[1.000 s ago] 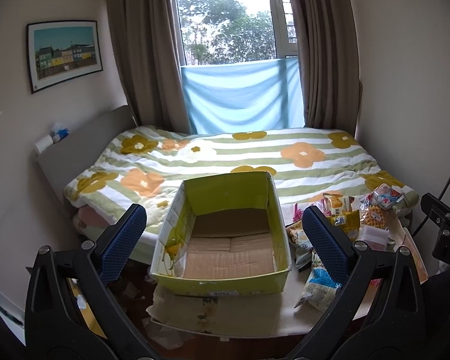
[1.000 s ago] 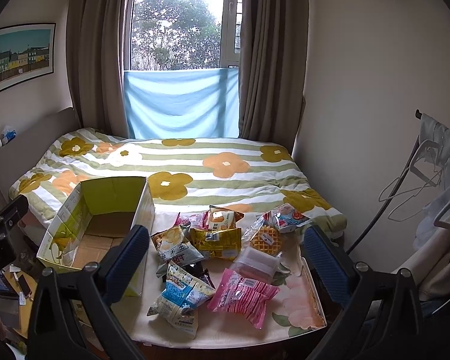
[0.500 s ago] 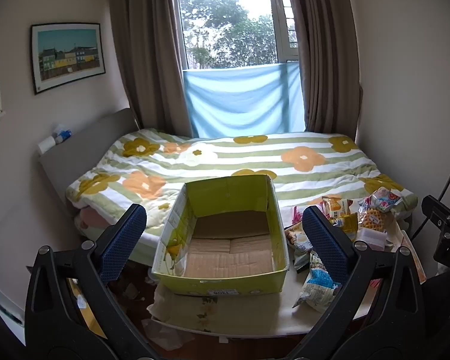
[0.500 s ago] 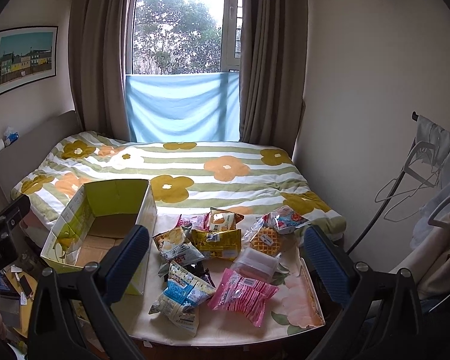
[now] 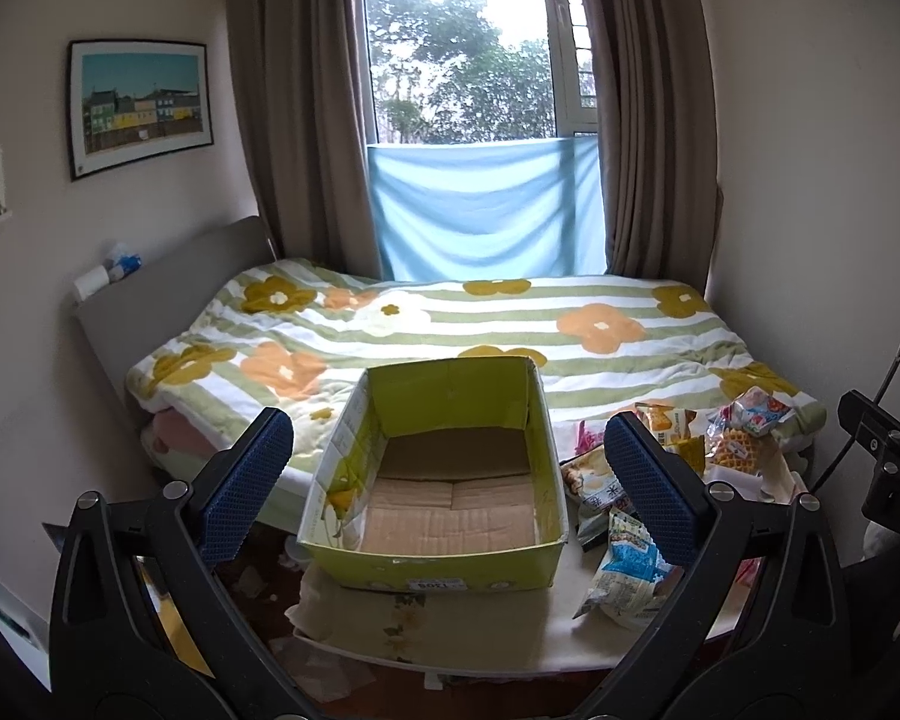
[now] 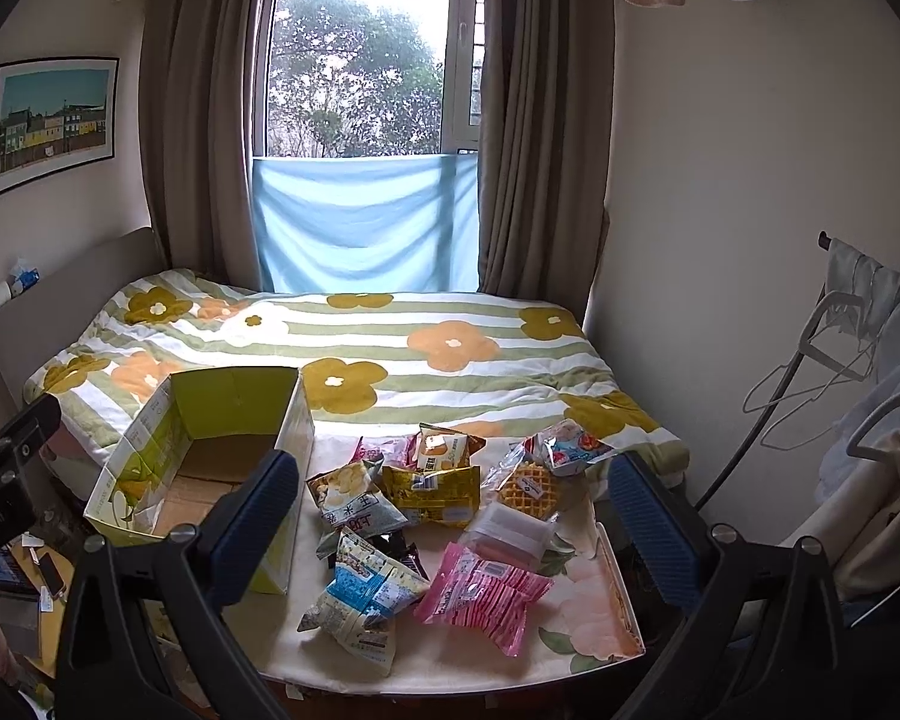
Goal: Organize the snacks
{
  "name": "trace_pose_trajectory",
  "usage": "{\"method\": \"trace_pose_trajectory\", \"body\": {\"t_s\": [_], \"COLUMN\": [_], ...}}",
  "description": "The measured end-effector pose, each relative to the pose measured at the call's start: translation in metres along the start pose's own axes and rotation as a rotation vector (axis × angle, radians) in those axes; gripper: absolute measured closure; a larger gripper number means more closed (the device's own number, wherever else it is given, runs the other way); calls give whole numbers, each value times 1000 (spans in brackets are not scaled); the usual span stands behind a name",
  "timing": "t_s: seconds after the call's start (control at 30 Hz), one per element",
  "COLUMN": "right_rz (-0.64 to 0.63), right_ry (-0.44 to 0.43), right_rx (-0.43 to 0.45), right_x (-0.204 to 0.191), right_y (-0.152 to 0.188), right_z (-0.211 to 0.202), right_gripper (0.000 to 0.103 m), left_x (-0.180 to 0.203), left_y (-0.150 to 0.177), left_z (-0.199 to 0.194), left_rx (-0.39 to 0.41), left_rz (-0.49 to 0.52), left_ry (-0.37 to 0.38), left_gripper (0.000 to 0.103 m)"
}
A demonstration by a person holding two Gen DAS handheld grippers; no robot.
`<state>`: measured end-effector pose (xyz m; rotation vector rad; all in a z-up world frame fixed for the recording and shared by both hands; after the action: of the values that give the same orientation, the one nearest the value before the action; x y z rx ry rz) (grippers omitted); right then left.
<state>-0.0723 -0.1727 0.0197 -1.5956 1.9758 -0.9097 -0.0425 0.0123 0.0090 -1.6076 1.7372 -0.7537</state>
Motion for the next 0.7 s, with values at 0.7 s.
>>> {"method": "trace_pose_trajectory", "body": {"t_s": [0.7], "right_rz": [9], "right_ry": [1], "right_rx": [0], "right_x": [5], "right_y": [1], "right_z": [-1], "right_gripper": [0], "left_x": [3], "left_y": [-1], "left_z": [1], "left_rx": [-5], "left_rz": [-2], "left_ry": [13], "left_gripper": [0]}}
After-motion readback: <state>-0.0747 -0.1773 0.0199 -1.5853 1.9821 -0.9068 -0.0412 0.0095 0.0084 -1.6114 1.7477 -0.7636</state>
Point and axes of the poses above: each gripper's, at about its wrist camera, not at the fingertips, and z roughly the way its jaws point, x to its right, y to its underside, the point moved 1 cm from there along z, roughly the way its jaws point, and after that the axes turned 13 degrees about -x, right-handed, at the moved point
